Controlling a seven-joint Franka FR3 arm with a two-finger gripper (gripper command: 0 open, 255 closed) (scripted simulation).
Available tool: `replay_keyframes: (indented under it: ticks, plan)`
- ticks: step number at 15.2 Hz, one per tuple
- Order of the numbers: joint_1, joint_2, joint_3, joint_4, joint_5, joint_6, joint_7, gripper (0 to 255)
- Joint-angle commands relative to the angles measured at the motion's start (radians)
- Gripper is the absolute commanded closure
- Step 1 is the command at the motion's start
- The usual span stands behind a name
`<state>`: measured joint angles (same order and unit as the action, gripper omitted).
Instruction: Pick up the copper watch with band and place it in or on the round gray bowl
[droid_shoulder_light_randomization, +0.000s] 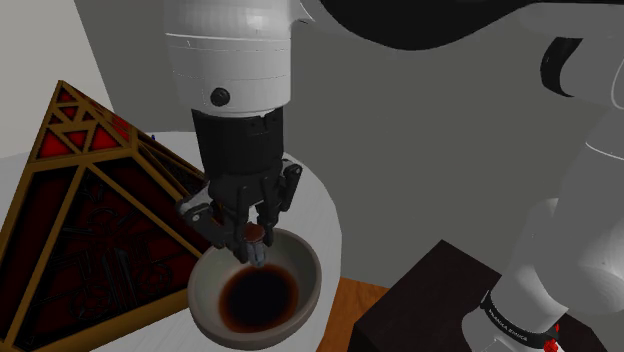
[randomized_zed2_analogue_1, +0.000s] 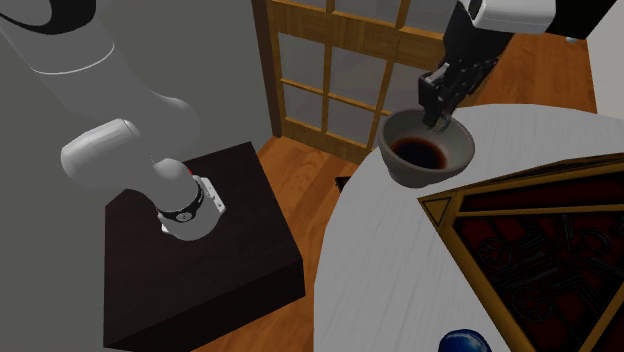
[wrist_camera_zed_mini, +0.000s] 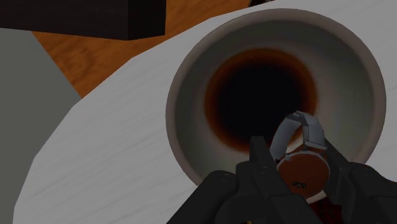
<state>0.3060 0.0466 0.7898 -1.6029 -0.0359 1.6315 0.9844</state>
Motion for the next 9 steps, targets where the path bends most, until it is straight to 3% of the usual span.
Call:
replay_keyframes:
  ticks: [1, 9]
  plan:
    - [-0.004, -0.014, -0.002, -0.04, 0.01, 0.031, -0.006, 255]
    - [-0.006, -0.019, -0.004, -0.069, 0.013, 0.057, -0.008, 255]
